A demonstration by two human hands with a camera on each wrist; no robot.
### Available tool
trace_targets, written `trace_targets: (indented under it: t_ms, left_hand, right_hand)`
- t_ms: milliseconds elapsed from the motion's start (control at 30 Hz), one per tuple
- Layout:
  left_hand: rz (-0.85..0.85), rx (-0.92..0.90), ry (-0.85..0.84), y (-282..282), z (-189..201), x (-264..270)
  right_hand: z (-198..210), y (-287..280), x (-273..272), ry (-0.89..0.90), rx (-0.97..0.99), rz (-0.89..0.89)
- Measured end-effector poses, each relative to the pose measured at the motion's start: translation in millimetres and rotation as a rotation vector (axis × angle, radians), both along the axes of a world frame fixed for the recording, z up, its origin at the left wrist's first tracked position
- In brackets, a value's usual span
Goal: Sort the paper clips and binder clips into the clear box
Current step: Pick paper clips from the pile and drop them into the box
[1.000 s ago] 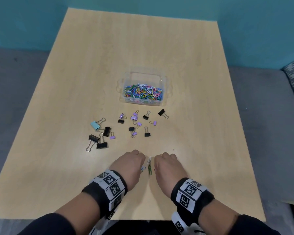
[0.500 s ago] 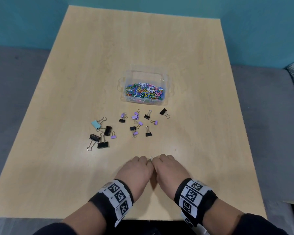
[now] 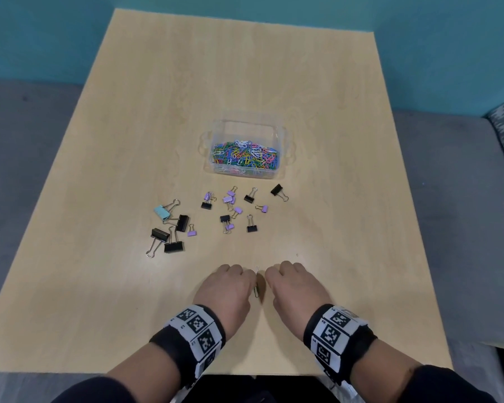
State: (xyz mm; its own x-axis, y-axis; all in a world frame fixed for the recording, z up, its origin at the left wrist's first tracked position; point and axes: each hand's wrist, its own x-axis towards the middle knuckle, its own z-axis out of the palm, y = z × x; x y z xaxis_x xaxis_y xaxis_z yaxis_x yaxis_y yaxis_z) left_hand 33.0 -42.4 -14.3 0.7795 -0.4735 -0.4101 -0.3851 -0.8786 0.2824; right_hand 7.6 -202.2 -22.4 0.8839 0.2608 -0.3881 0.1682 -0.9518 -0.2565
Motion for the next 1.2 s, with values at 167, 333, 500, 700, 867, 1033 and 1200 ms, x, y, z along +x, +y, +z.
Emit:
trace_targets:
  t_ms: [167, 333, 500, 700, 867, 1033, 1200]
  left_hand:
    - [0.08, -0.025, 0.008, 1, 0, -3]
    - [0.115, 0.017, 0.022, 0, -3, -4]
    - [-0.03, 0.019, -0.024, -1, -1, -6]
    - [0.194, -0.099, 0.124, 7, -3, 1]
    - [0.791, -0.785, 0.605, 26, 14, 14]
    - [0.939, -1.417, 1.25, 40, 34, 30]
    - [1.199, -1.208, 1.016, 16, 18, 36]
  right_hand:
    - [-4, -3, -2, -0.021, 0.015, 0.007]
    - [-4, -3, 0, -0.008, 0.054, -0.053]
    - [-1, -5, 1, 0.014, 0.091, -0.04]
    - [7, -16, 9, 0.175, 0.364, -0.438]
    - [31, -29, 15, 0.487, 1.085, -0.996]
    - [54, -38, 25, 0.847, 1.631, -1.08]
    - [37, -20, 42, 0.86, 1.438, -1.174]
